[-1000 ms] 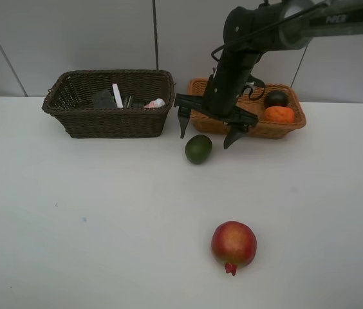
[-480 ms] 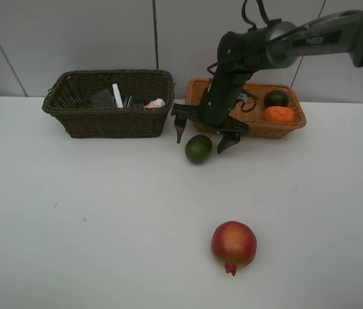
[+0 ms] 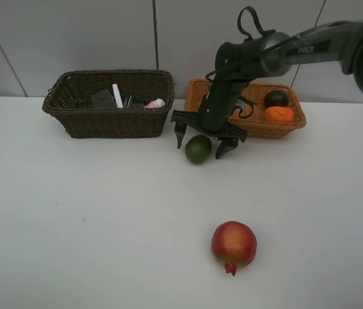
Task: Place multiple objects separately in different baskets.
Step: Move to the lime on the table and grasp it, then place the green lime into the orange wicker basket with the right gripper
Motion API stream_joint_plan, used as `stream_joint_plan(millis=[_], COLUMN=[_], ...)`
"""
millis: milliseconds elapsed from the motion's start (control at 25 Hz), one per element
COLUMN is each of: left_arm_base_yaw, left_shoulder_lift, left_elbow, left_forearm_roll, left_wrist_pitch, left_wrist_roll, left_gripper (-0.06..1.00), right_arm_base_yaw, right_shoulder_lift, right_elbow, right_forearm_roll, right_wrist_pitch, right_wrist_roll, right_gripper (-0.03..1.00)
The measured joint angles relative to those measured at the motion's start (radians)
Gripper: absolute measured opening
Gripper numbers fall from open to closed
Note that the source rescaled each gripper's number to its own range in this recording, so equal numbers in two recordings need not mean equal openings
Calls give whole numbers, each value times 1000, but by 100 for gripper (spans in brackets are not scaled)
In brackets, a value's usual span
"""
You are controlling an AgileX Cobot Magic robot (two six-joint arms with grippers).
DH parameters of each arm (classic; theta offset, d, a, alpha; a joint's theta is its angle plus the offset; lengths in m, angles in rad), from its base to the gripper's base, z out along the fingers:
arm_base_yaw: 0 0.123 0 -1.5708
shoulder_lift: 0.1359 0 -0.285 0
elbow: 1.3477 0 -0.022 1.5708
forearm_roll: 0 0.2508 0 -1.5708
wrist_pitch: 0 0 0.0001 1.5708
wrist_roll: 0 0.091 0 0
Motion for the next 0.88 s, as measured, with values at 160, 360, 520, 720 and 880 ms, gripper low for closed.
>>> stream_joint_plan(millis=[160, 360, 520, 720, 880], left_arm_base_yaw=[0, 0, 0, 0, 0], left_shoulder_lift=[0, 0, 0, 0, 0], left_elbow=[0, 0, 0, 0, 0], left_forearm_roll=[0, 0, 0, 0, 0], left_wrist_pitch=[0, 0, 0, 0, 0], left_wrist_roll=[0, 0, 0, 0, 0], left_gripper=[87, 87, 87, 87, 87], right_arm_base_yaw=[0, 0, 0, -7, -67], right_shoulder_lift=[6, 4, -37, -137, -134], right_elbow=[0, 0, -27, -166, -280], right_forearm_roll=[14, 20, 11, -105, -161], right_wrist_pitch=[18, 44, 99, 202, 250], right_wrist_roll=[-1, -40, -114, -176, -190], right_gripper=[0, 2, 2, 2, 2])
